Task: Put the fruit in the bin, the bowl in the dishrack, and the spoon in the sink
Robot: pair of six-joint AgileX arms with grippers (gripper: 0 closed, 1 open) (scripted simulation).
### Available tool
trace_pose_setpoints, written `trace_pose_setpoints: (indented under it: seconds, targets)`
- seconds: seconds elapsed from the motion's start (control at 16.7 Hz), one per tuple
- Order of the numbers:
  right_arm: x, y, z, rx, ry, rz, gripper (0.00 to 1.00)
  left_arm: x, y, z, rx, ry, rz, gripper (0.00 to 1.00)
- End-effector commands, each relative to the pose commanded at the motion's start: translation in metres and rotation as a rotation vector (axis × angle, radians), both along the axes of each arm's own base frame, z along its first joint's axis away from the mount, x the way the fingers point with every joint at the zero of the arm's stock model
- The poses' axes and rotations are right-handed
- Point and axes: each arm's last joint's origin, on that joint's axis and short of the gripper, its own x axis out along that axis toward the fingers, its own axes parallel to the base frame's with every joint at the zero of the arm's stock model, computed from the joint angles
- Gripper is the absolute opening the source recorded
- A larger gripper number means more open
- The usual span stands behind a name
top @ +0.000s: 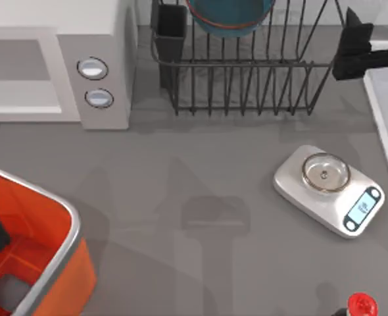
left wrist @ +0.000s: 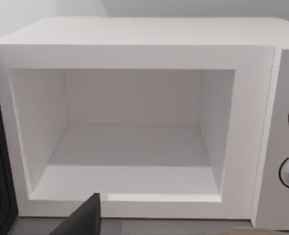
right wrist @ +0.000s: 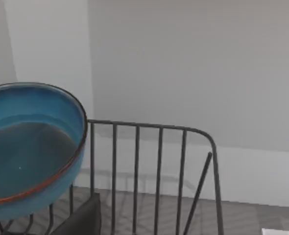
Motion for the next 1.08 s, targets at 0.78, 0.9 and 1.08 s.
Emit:
trace_pose_setpoints:
  seconds: [0.78, 0.9, 1.08]
  targets:
    - [-0.157, -0.097, -0.099, 0.009, -0.055, -0.097, 1.00, 0.000, 0.000, 0.000, 0.000, 0.000, 0.000, 1.00]
    - [-0.160, -0.099, -0.101, 0.016, -0.074, -0.114, 1.00, 0.000, 0.000, 0.000, 0.000, 0.000, 0.000, 1.00]
    - [-0.161, -0.099, -0.101, 0.018, -0.080, -0.119, 1.00, 0.000, 0.000, 0.000, 0.000, 0.000, 0.000, 1.00]
